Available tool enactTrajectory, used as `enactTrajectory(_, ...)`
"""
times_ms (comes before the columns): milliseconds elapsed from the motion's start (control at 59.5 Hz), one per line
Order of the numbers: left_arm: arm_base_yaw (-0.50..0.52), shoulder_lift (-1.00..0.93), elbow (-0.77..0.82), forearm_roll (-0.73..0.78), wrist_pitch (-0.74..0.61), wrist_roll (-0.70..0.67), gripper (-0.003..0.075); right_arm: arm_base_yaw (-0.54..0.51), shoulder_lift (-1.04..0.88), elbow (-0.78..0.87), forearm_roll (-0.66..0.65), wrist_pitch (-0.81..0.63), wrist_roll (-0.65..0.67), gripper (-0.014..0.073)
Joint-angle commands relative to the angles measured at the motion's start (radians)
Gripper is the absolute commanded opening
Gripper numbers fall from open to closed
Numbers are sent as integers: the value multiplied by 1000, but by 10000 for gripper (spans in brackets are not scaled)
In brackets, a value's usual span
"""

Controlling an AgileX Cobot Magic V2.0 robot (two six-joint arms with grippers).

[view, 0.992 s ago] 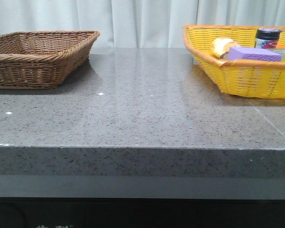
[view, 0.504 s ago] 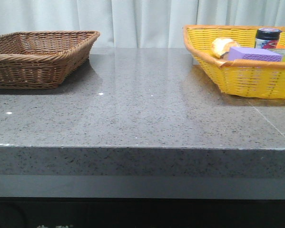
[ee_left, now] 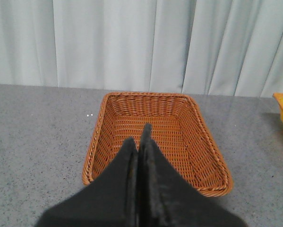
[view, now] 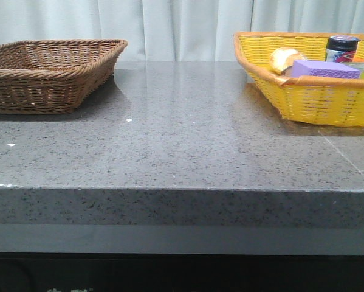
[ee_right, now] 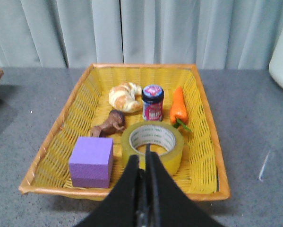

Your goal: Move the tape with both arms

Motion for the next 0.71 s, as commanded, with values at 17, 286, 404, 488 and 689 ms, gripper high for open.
enactTrajectory(17, 2, 47, -34, -7, -74, -12, -20, -8, 60, -13, -7, -68, -4, -67)
enactTrajectory(286, 2, 139, -19, 5, -77, -12, -20, -8, 157, 15, -13, -51, -4, -67)
enactTrajectory(404, 2, 184, -6, 16, -77, -12, -20, -8, 179, 15, -33, -48, -5, -66)
enactTrajectory(488, 2, 214, -4, 45, -66, -12, -20, -8, 185, 15, -45, -39, -5, -64)
enactTrajectory(689, 2, 244, -4, 81, -66, -12, 64, -8, 185, 15, -62, -20, -5, 206)
